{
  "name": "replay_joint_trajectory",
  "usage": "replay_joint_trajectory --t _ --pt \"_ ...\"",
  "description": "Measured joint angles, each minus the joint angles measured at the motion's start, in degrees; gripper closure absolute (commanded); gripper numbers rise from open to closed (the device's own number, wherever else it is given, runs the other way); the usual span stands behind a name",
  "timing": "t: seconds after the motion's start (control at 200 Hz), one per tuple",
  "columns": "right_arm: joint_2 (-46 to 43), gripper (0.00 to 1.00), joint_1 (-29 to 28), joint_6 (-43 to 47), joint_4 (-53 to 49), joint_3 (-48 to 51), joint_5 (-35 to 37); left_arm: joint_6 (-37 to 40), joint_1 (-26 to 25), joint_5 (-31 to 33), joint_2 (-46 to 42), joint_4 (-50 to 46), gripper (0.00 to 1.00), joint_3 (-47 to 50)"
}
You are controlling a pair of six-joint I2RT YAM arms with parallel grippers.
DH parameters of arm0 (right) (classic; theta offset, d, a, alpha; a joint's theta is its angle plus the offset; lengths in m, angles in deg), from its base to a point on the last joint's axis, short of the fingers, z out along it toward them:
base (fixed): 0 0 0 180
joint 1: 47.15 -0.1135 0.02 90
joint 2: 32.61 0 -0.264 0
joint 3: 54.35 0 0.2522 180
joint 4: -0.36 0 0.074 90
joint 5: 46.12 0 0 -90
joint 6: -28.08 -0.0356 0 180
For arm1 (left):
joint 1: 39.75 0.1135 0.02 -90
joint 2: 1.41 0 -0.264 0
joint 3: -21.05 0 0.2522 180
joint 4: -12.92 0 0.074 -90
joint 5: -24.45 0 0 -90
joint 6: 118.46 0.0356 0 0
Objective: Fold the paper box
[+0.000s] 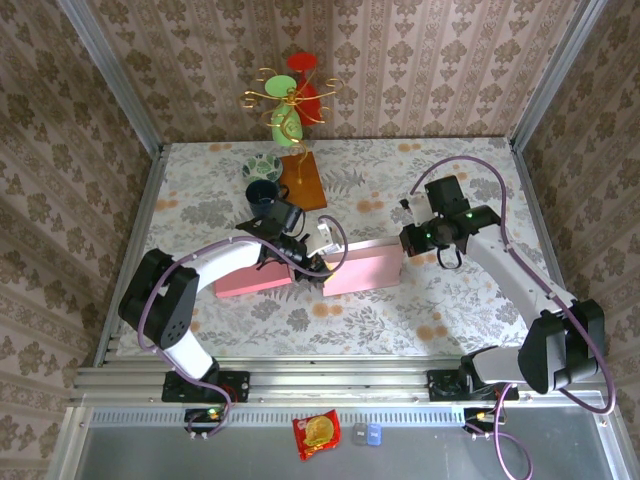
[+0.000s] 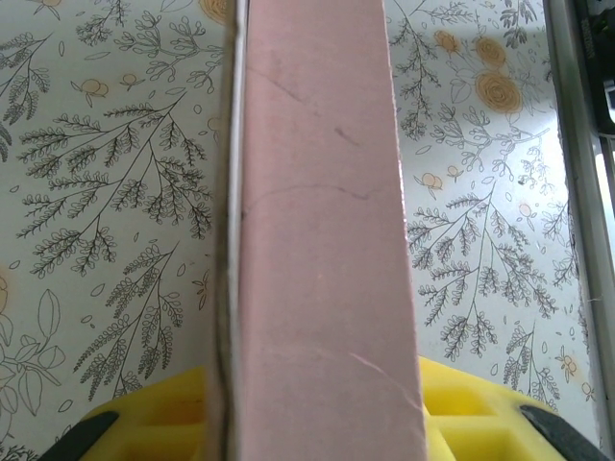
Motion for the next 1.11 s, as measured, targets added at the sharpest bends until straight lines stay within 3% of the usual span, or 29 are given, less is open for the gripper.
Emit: replay_joint_trajectory --t 0.54,0.855,1.105 --pt "-6.93 1.0 -3.48 -11.06 8.37 8.31 6.21 -2.49 0.02 0.0 1.29 1.97 0.71 -0.42" --pt "-10.88 1.0 -5.64 -14.47 13.75 13.38 10.86 -5.79 0.24 1.84 1.44 4.72 0.61 -0.28" --pt "-14.58 1.0 -8.37 -16.44 14.93 16.46 13.27 -10.1 0.39 5.95 -3.08 10.95 0.51 5.4"
